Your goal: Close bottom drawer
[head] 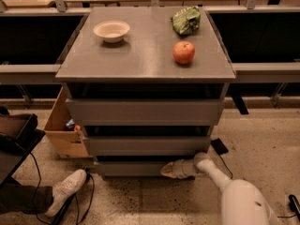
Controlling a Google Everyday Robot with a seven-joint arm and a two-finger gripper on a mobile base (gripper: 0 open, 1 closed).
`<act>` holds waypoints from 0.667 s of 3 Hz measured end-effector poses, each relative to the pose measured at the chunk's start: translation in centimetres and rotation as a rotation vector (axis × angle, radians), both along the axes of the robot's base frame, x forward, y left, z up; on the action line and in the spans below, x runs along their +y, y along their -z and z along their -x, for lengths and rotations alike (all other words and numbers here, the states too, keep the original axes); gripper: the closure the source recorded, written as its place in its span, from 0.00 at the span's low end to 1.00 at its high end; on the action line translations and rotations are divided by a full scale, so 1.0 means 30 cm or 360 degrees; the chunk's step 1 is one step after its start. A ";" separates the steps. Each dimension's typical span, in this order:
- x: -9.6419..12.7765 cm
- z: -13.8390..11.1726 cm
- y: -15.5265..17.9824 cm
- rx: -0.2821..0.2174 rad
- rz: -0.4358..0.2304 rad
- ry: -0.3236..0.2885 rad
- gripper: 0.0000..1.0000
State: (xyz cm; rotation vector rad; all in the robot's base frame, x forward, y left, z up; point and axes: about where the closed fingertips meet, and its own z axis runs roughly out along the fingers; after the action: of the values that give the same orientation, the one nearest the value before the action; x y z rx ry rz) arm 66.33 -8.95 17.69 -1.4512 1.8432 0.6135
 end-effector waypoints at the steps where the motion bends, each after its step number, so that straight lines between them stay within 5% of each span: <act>1: -0.002 0.053 -0.014 0.0001 0.0039 -0.0025 1.00; 2: -0.189 0.072 -0.117 -0.0082 0.0209 0.0077 1.00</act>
Offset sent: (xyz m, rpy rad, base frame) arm -0.2115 -0.0338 0.0609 -0.2510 0.0398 0.1227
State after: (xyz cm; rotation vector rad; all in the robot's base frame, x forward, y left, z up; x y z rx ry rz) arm 64.16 -14.62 21.21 -1.4878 1.9026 0.4342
